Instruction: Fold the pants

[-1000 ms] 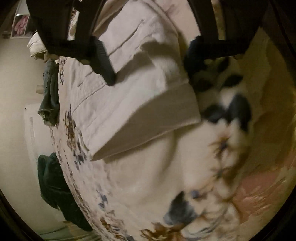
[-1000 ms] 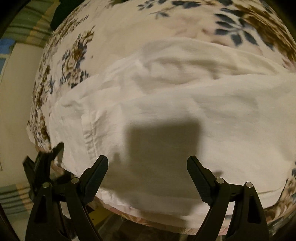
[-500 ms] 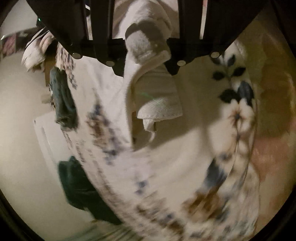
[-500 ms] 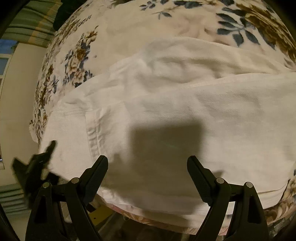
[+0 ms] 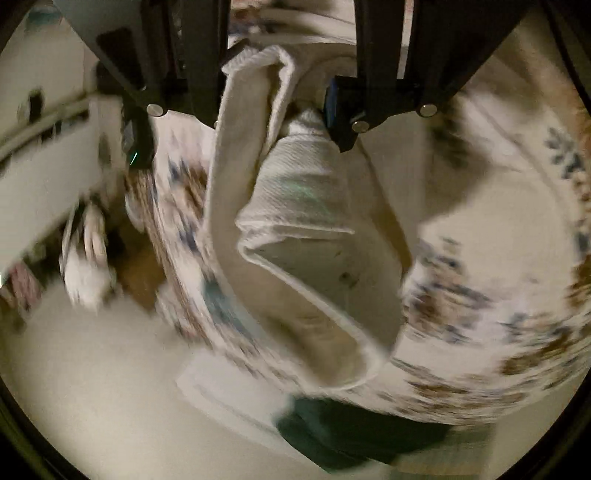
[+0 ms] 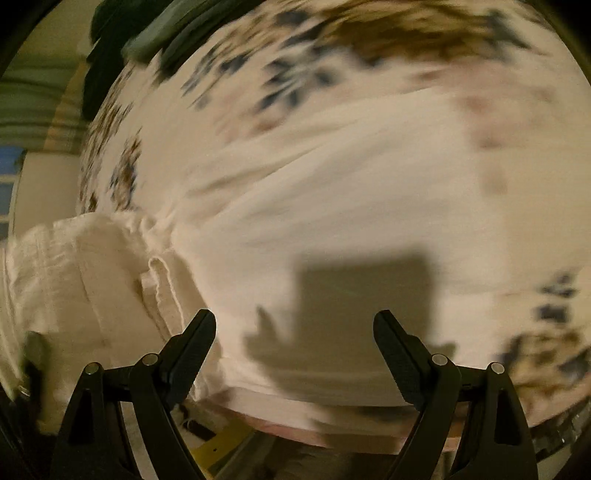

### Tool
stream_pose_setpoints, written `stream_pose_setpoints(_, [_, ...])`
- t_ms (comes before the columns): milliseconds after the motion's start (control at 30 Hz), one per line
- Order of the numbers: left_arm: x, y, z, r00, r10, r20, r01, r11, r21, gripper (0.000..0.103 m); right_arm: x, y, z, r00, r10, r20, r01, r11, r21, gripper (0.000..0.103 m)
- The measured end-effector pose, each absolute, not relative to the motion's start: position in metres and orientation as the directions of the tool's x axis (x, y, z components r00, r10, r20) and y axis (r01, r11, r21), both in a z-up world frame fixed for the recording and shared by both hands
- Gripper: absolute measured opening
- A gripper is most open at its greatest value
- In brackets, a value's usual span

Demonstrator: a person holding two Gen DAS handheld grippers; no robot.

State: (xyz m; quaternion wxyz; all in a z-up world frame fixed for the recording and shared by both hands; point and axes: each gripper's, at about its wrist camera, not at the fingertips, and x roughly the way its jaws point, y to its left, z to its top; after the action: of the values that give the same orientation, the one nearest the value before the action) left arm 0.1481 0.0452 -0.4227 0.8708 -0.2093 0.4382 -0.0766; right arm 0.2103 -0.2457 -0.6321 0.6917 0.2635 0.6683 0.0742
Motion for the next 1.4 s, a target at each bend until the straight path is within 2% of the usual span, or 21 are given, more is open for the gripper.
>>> stream_pose_setpoints(133, [0.163, -0.030, -0.472, 0.480, -0.325, -0.815, 0.044, 0.937, -0.347, 0.024, 0.200, -0.319, -0.624, 0.128, 0.378, -0.917, 0.306, 0.864, 0.399, 0.089])
stream_pose_setpoints(233, [0.175, -0.066, -0.517, 0.333, -0.249, -0.909, 0.067, 0.968, -0.241, 0.032, 0.193, -0.363, -0.620, 0.139, 0.351, -0.926, 0.352, 0.856, 0.378, 0.089])
stream_pose_setpoints(300, [0.175, -0.073, -0.518, 0.289, -0.251, -0.924, 0.087, 0.968, -0.236, 0.048, 0.191, -0.386, -0.616, 0.159, 0.384, -0.910, 0.382, 0.826, 0.415, 0.089])
stream_pose_setpoints(367, [0.167, -0.069, -0.504, 0.284, -0.313, -0.907, 0.087, 0.950, -0.300, 0.094, 0.192, -0.397, -0.615, 0.183, 0.448, -0.875, 0.392, 0.783, 0.483, 0.089])
stream_pose_setpoints(400, [0.159, -0.066, -0.494, 0.284, -0.340, -0.897, 0.091, 0.940, -0.328, 0.100, 0.193, -0.399, -0.614, 0.188, 0.469, -0.863, 0.390, 0.771, 0.503, 0.089])
stream_pose_setpoints(500, [0.129, -0.059, -0.465, 0.273, -0.389, -0.880, 0.121, 0.921, -0.370, 0.100, 0.199, -0.385, -0.614, 0.186, 0.562, -0.806, 0.364, 0.722, 0.588, 0.089])
stream_pose_setpoints(600, [0.114, -0.031, -0.452, 0.268, -0.367, -0.891, 0.102, 0.930, -0.353, 0.100, 0.205, -0.355, -0.622, 0.161, 0.624, -0.765, 0.331, 0.696, 0.637, 0.089])
stream_pose_setpoints(833, [0.131, 0.085, -0.464, 0.293, -0.169, -0.941, -0.167, 0.960, -0.224, 0.100, 0.246, -0.299, -0.673, 0.113, 0.644, -0.756, 0.292, 0.706, 0.645, 0.089])
stream_pose_setpoints(867, [0.135, 0.096, -0.467, 0.291, -0.148, -0.945, -0.192, 0.959, -0.210, 0.100, 0.249, -0.290, -0.672, 0.132, 0.628, -0.767, 0.265, 0.723, 0.638, 0.074])
stream_pose_setpoints(900, [0.140, 0.110, -0.469, 0.297, -0.130, -0.946, -0.219, 0.955, -0.200, 0.100, 0.251, -0.280, -0.668, 0.144, 0.618, -0.773, 0.225, 0.740, 0.633, 0.033])
stream_pose_setpoints(933, [0.144, 0.115, -0.469, 0.301, -0.117, -0.946, -0.230, 0.954, -0.191, 0.100, 0.252, -0.268, -0.661, 0.119, 0.563, -0.818, 0.177, 0.799, 0.575, 0.026])
stream_pose_setpoints(967, [0.149, 0.122, -0.469, 0.310, -0.112, -0.944, -0.239, 0.952, -0.192, 0.100, 0.251, -0.265, -0.656, 0.116, 0.537, -0.835, 0.161, 0.820, 0.550, 0.015])
stream_pose_setpoints(1067, [0.159, 0.127, -0.467, 0.320, -0.126, -0.939, -0.239, 0.948, -0.209, 0.100, 0.237, -0.286, -0.623, 0.193, 0.538, -0.821, 0.195, 0.799, 0.569, 0.011])
stream_pose_setpoints(1167, [0.177, 0.123, -0.464, 0.336, -0.174, -0.926, -0.233, 0.937, -0.261, 0.100, 0.222, -0.318, -0.598, 0.236, 0.474, -0.848, 0.224, 0.823, 0.522, 0.011])
stream_pose_setpoints(1300, [0.214, 0.106, -0.476, 0.322, -0.299, -0.898, -0.205, 0.904, -0.375, 0.100, 0.212, -0.360, -0.632, 0.164, 0.421, -0.892, 0.353, 0.819, 0.452, 0.012])
stream_pose_setpoints(1400, [0.249, 0.092, -0.496, 0.277, -0.350, -0.895, -0.187, 0.894, -0.407, 0.100, 0.219, -0.370, -0.661, 0.119, 0.451, -0.884, 0.399, 0.794, 0.459, 0.016])
